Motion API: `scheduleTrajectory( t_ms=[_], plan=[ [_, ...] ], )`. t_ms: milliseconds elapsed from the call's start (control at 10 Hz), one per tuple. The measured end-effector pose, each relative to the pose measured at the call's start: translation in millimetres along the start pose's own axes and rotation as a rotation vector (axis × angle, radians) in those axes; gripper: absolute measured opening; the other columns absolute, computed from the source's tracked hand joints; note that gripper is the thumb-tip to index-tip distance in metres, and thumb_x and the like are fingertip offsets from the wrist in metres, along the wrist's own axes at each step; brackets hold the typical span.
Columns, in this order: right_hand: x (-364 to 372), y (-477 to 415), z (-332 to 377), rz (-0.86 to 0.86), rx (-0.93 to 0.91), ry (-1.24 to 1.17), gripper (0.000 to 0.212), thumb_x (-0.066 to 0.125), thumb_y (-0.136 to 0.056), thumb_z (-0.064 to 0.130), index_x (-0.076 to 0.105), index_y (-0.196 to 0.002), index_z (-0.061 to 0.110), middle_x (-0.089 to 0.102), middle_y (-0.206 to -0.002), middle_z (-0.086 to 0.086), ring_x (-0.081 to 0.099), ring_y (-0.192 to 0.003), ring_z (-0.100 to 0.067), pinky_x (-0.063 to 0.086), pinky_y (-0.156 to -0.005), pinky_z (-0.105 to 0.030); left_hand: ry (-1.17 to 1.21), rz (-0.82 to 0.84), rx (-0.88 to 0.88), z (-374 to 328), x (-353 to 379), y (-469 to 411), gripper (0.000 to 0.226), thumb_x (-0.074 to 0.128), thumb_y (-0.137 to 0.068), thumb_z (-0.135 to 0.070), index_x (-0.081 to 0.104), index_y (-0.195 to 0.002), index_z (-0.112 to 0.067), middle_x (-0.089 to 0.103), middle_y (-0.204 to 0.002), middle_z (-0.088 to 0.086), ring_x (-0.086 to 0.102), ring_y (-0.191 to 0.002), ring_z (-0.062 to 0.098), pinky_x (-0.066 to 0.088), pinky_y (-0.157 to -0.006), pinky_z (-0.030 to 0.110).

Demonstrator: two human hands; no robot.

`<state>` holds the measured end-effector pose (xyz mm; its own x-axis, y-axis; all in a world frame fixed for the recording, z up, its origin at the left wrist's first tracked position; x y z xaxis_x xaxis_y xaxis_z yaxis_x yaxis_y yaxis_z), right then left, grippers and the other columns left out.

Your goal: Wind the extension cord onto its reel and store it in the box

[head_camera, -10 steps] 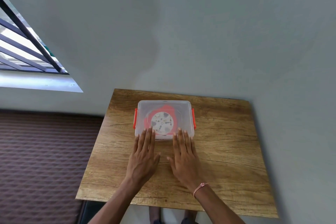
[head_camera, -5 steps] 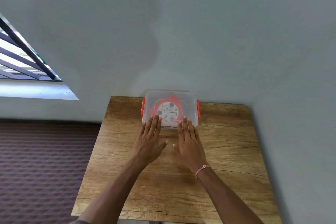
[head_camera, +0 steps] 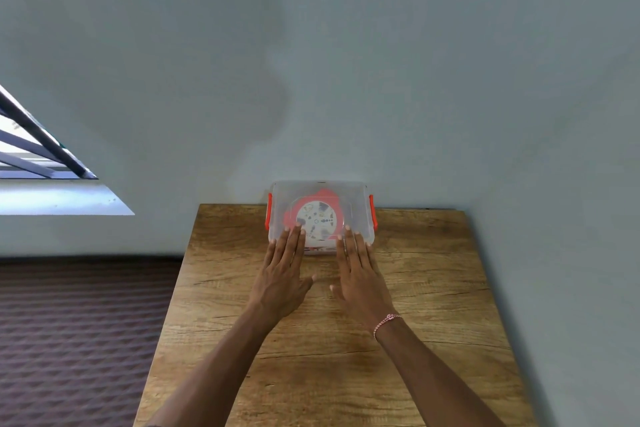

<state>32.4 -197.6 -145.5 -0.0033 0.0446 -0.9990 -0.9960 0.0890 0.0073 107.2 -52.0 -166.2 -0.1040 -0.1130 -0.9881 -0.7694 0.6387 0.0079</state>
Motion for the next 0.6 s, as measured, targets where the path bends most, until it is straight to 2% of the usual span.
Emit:
scheduleTrajectory(
  t_ms=[100,200,300,400,500,600],
  plan=[
    [-2.6,-0.8,0.4,0.052,-0.015,-0.021,0.105,0.057,-0.095,0.052,-0.011,-0.161,0.008,-0.021,-0.169,-0.016,-0.012,-0.157,-0.035,0.014,-0.126,-0.053,0.011,0.024,0.005,-2.1,-2.0,0.2,0.097,0.031,-0.102,-0.067,-0.014,-0.166,-0.010,-0.024,-0.175,0.006,-0.017,-0.164,0.028,-0.002,-0.133,0.048],
    [-19.0,0.0,-1.2,0.082,-0.003,-0.171,0.099,0.046,-0.099,0.058,-0.017,-0.160,0.013,-0.025,-0.168,-0.007,-0.018,-0.156,-0.025,0.008,-0.128,-0.049,0.071,-0.053,-0.008,-5.9,-19.6,8.3,0.091,0.026,-0.102,-0.067,-0.006,-0.168,-0.014,-0.013,-0.177,0.006,-0.004,-0.166,0.029,0.001,-0.134,0.046],
    [-46.7,-1.0,-7.1,-0.030,0.027,-0.247,0.095,0.045,-0.101,0.056,-0.017,-0.161,0.015,-0.024,-0.169,-0.004,-0.018,-0.156,-0.020,0.005,-0.128,-0.048,0.073,-0.187,-0.018,-8.0,-47.9,12.9,0.088,0.033,-0.105,-0.065,0.001,-0.170,-0.016,-0.005,-0.179,0.008,0.001,-0.166,0.029,0.006,-0.134,0.048],
    [-106.5,-7.9,-17.4,-0.250,0.036,-0.240,0.095,0.052,-0.100,0.050,-0.010,-0.162,0.014,-0.019,-0.170,-0.006,-0.013,-0.158,-0.025,0.010,-0.127,-0.052,0.050,-0.370,-0.033,-13.9,-109.2,5.9,0.087,0.043,-0.105,-0.062,0.005,-0.171,-0.021,-0.004,-0.180,0.007,0.001,-0.167,0.030,0.010,-0.133,0.053],
    [-163.6,-22.6,-22.6,-0.413,0.049,-0.182,0.091,0.048,-0.099,0.056,0.000,-0.164,0.014,-0.011,-0.171,-0.010,-0.007,-0.158,-0.030,0.013,-0.126,-0.056,0.010,-0.477,-0.056,-15.0,-166.4,-7.3,0.087,0.042,-0.104,-0.063,0.006,-0.171,-0.022,-0.003,-0.180,0.008,0.001,-0.166,0.033,0.011,-0.133,0.056],
    [-262.6,-33.9,-26.4,-0.644,0.028,-0.146,0.088,0.038,-0.098,0.067,0.011,-0.164,0.015,-0.001,-0.172,-0.012,-0.002,-0.158,-0.032,0.006,-0.126,-0.058,0.007,-0.627,-0.019,-25.1,-257.6,-23.2,0.084,0.034,-0.104,-0.067,0.006,-0.171,-0.023,-0.002,-0.180,0.009,0.000,-0.166,0.033,0.007,-0.133,0.057]
  ],
)
Point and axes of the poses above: each hand's wrist, its own y-axis away from the middle knuckle, its own x-axis out of the palm, z = x × y, the point moved 8 cm from there along -y, towards the middle knuckle
